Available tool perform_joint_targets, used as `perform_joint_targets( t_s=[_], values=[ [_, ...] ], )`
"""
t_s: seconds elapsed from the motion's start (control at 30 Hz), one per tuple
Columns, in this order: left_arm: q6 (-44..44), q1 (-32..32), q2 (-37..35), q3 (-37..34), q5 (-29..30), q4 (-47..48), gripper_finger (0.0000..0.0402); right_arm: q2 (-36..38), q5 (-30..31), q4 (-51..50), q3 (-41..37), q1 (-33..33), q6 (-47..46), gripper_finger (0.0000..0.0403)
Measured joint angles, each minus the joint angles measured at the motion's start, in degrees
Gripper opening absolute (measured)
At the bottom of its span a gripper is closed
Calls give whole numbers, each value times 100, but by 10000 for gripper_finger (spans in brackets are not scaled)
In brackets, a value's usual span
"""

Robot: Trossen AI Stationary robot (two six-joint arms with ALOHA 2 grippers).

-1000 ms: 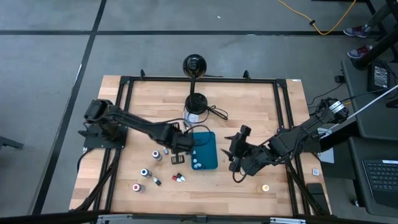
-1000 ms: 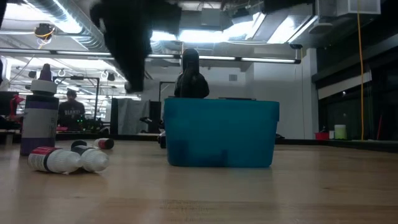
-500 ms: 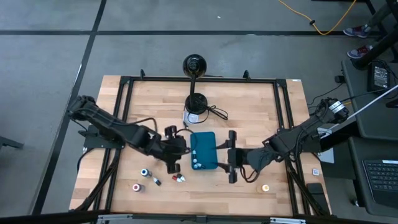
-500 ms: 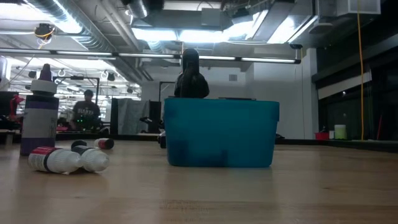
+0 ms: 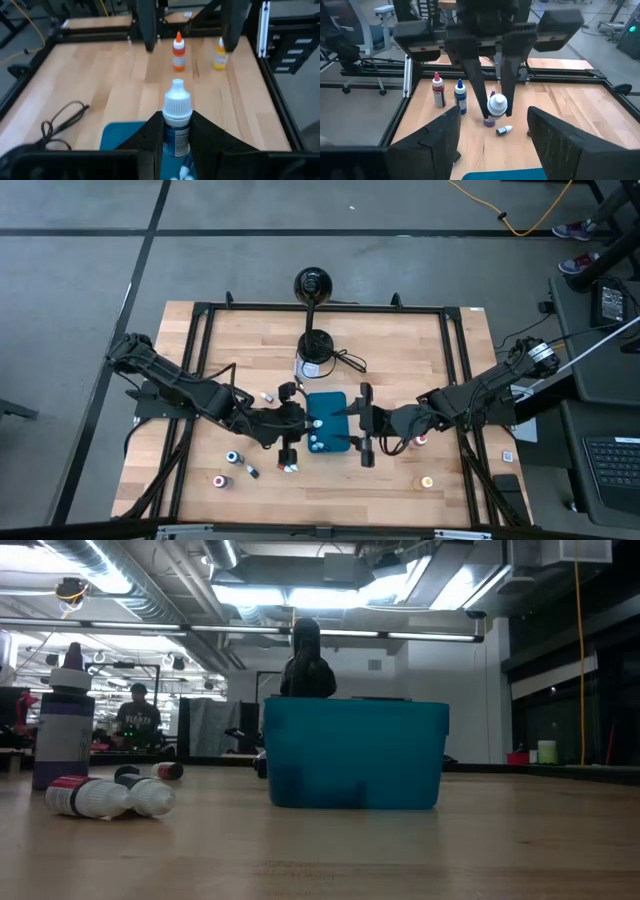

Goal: Pick & Place food coloring
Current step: Put the blue small food coloring bottle into the bin

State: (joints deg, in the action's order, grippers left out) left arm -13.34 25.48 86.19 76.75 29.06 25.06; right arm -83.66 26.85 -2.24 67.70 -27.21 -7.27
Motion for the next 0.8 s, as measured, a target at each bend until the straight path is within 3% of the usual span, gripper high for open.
perform_joint_targets(
  t_s=[0.63,0.8],
  values=[
    [607,-276,2,2,-144,-517,68,-116,-4,147,4,233,240,230],
    [618,-276,2,2,-141,-518,68,-116,-1,157,4,284,197,199]
  ],
)
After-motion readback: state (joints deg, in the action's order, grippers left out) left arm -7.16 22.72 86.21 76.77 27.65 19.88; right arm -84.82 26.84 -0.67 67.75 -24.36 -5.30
